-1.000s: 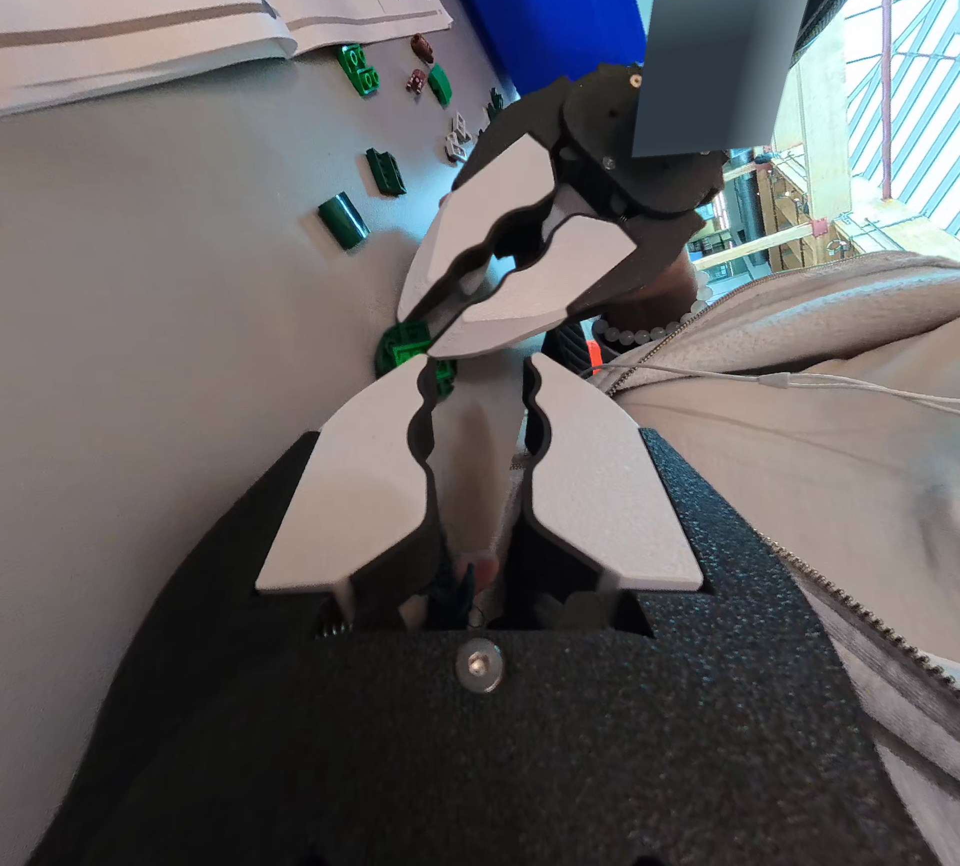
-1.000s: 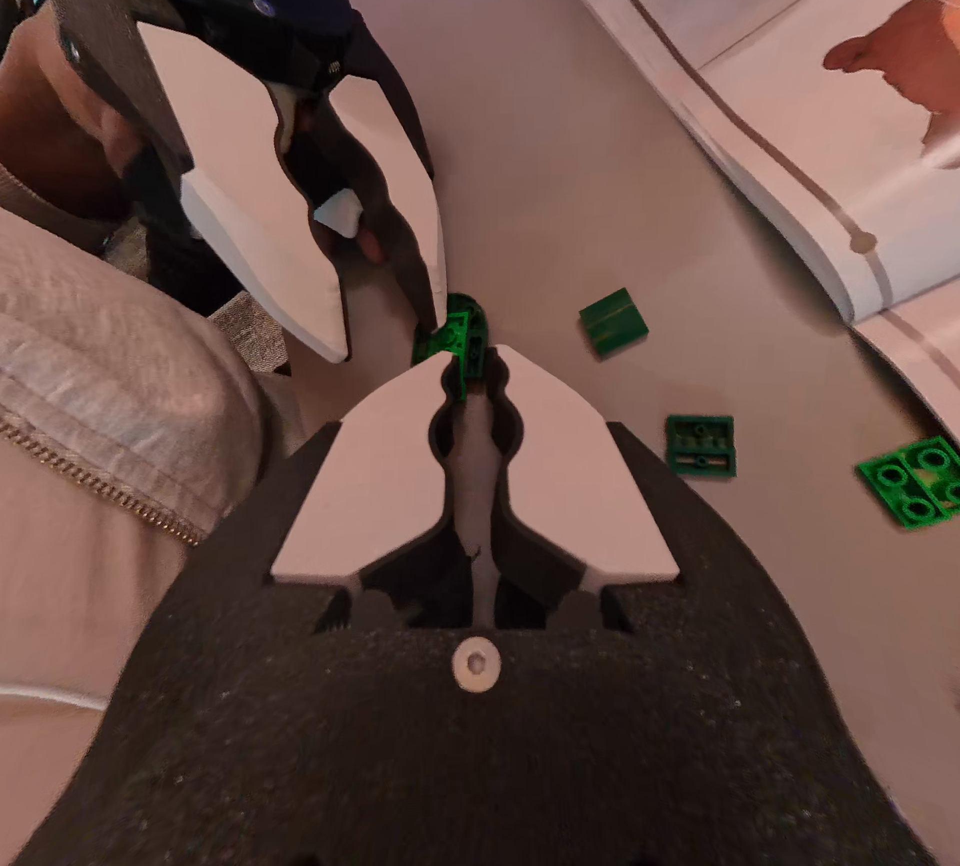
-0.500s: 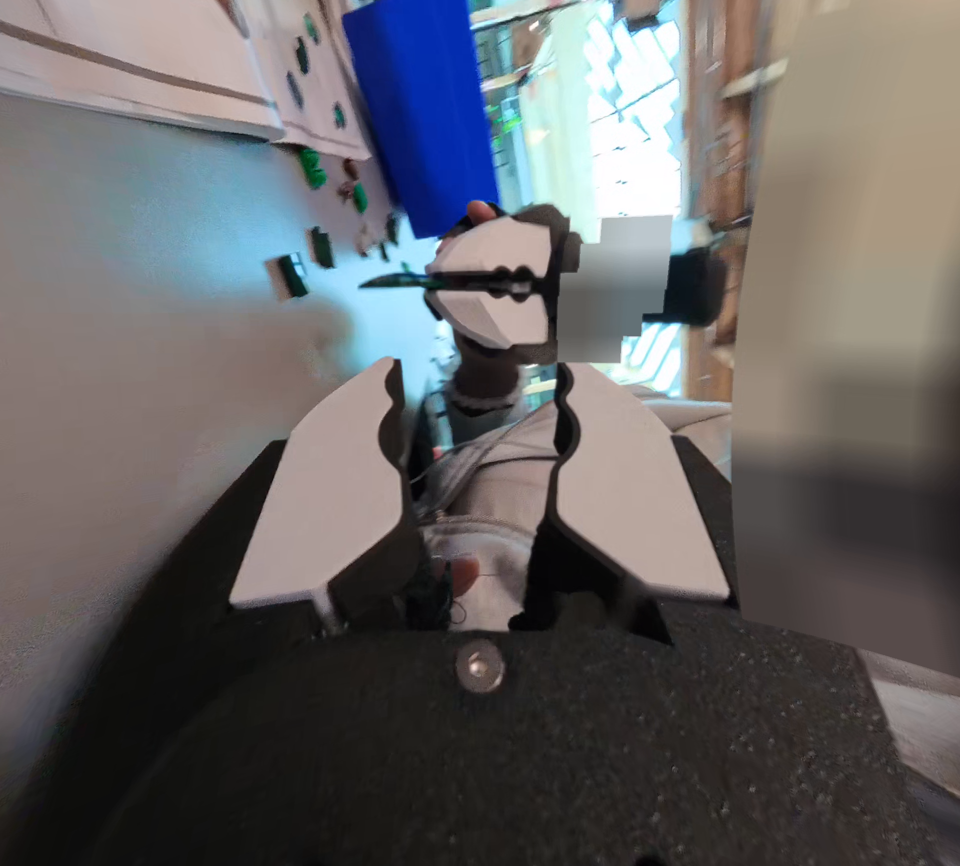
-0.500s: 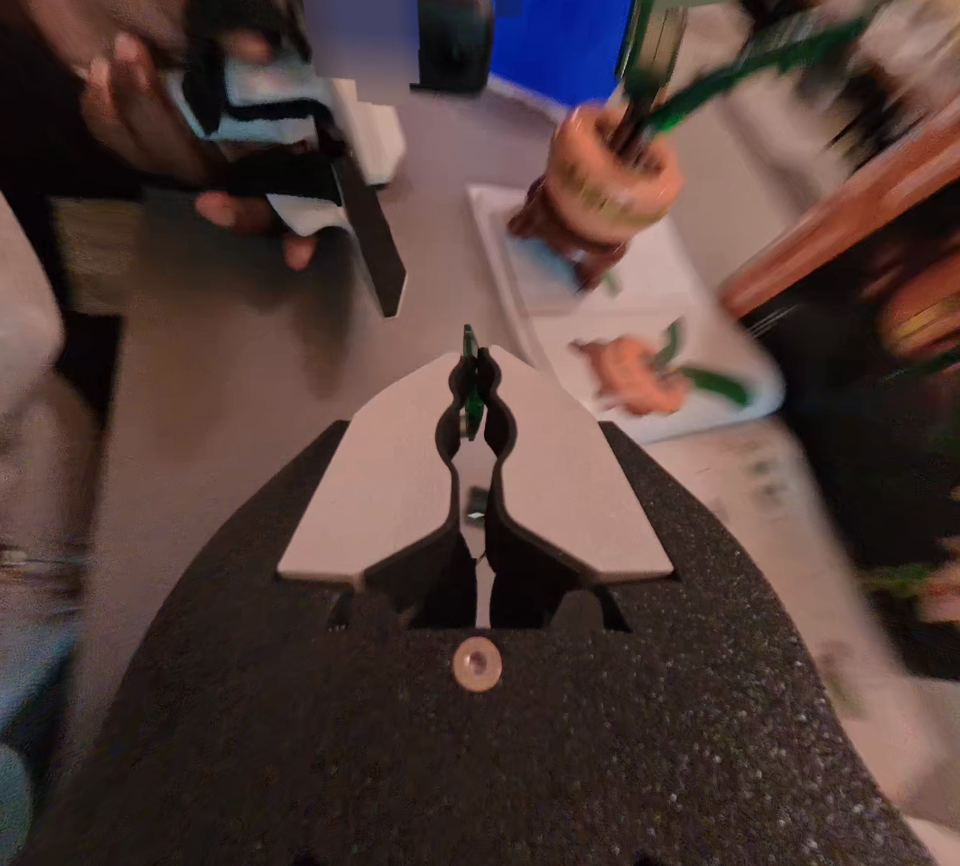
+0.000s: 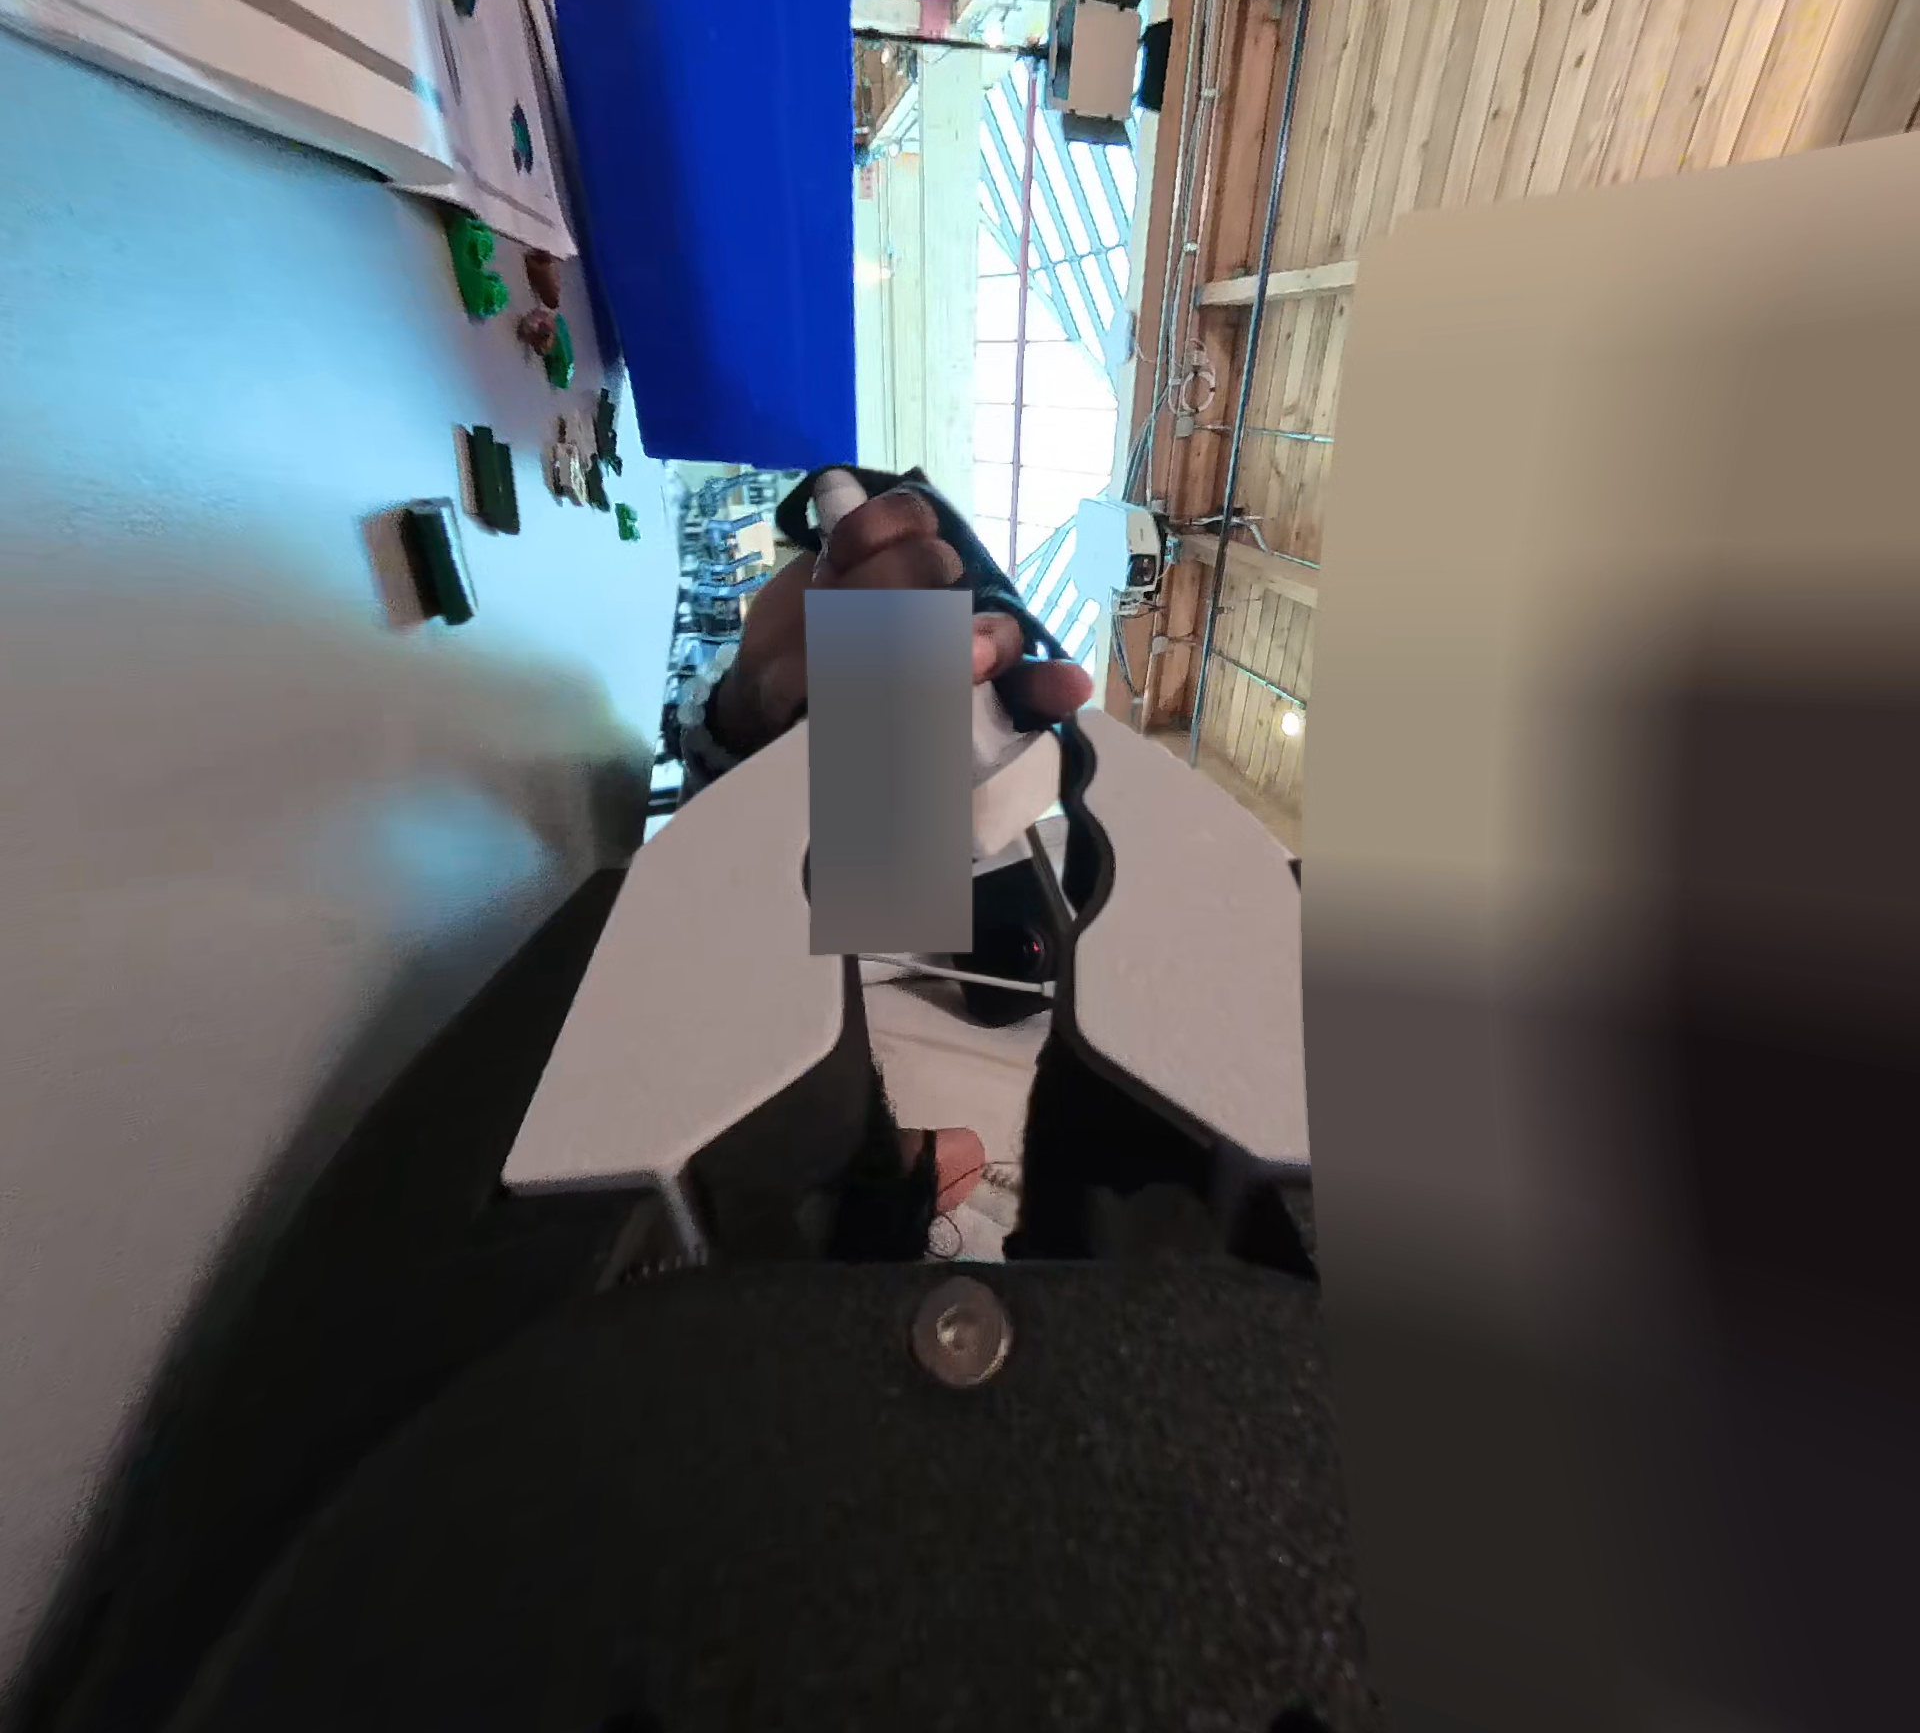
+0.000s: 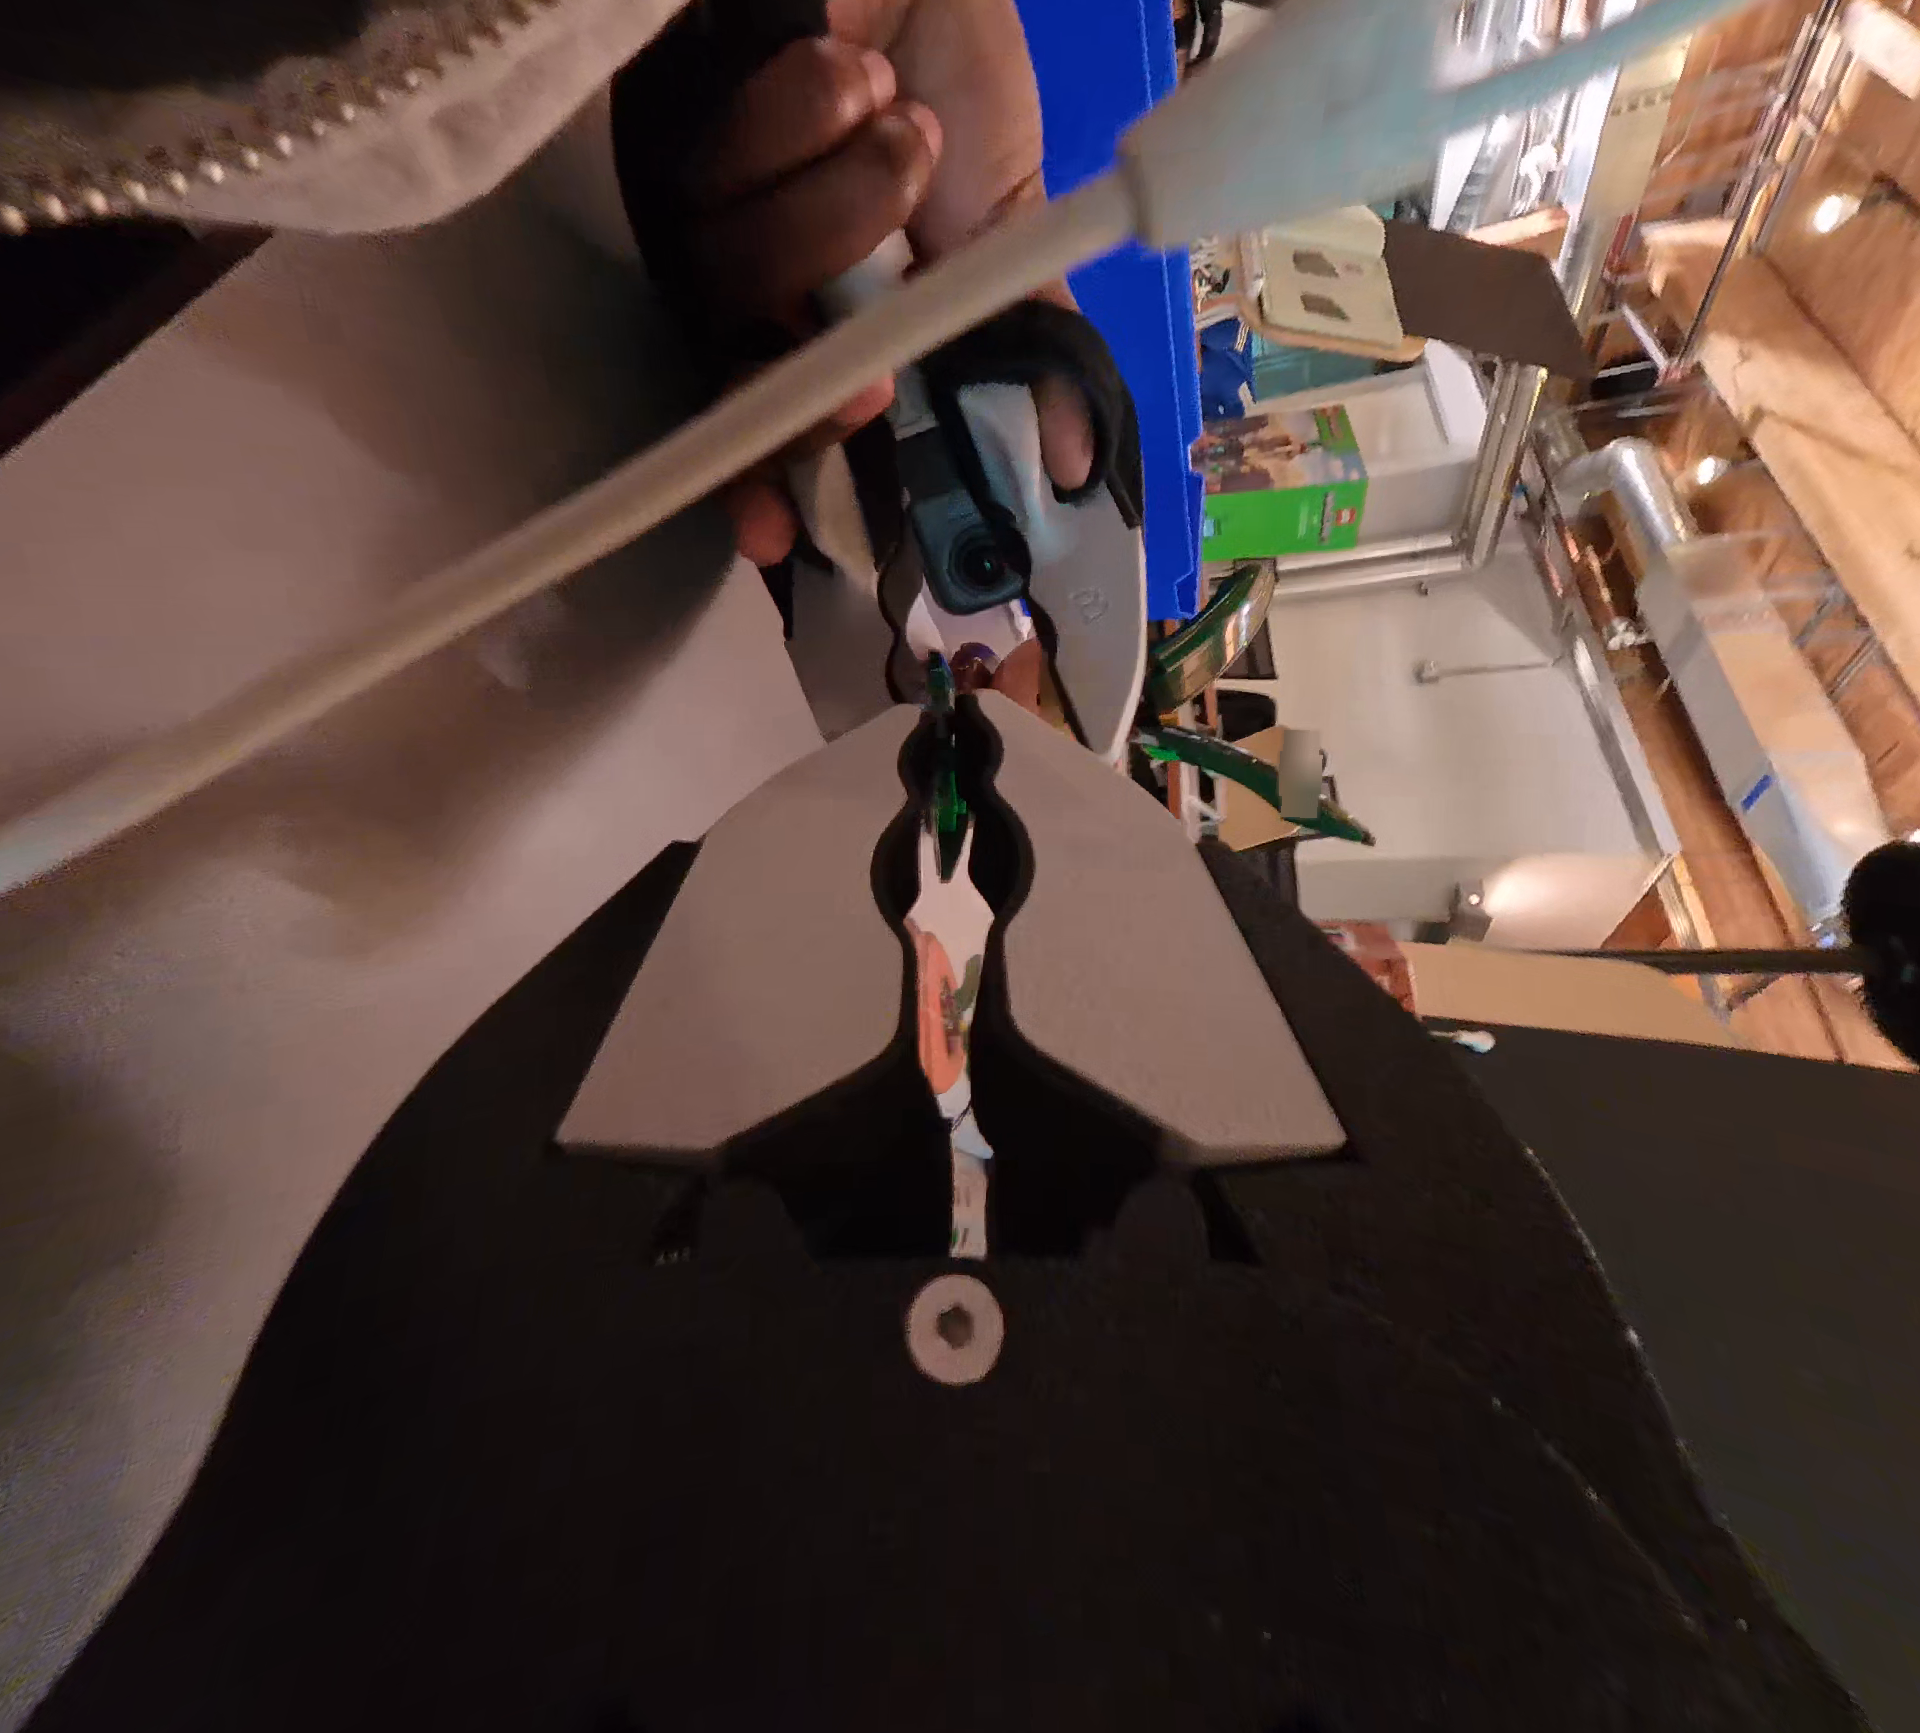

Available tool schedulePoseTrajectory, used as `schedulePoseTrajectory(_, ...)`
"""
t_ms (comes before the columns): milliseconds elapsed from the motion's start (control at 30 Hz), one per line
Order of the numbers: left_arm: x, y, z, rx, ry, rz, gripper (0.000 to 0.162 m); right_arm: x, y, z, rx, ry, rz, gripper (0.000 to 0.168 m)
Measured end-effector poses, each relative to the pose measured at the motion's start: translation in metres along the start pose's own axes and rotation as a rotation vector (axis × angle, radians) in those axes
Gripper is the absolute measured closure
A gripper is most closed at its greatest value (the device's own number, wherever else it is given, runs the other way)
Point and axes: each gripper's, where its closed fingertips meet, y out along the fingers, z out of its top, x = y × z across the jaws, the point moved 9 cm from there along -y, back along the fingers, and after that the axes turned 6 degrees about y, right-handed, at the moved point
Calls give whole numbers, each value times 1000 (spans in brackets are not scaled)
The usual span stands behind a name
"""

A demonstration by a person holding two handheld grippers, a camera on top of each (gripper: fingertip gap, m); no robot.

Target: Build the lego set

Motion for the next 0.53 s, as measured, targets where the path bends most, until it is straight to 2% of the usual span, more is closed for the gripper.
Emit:
schedulePoseTrajectory(33, 0, 1, -1, -18, 4, 9, 131, 1, 0, -1, 7, -16, 1, 165)
schedulePoseTrajectory(167, 1, 4, -2, -25, 11, 14, 154, 3, 1, -1, 34, -24, -12, 160)
schedulePoseTrajectory(267, 2, 2, 0, 20, 13, 12, 157, 10, -9, -7, 49, 128, -113, 151)
schedulePoseTrajectory(333, 3, -1, 3, 65, 23, 11, 157, 19, -20, -18, 63, 421, -186, 153)
schedulePoseTrajectory(400, 4, -5, 5, 109, 42, 20, 157, 23, -24, -28, 102, 897, -149, 151)
schedulePoseTrajectory(467, 5, -6, 7, 147, 60, 26, 157, 21, -16, -32, 112, 1292, -20, 128)
schedulePoseTrajectory(533, 5, -4, 6, 149, 70, 33, 157, 16, -6, -34, 61, 1388, 52, 110)
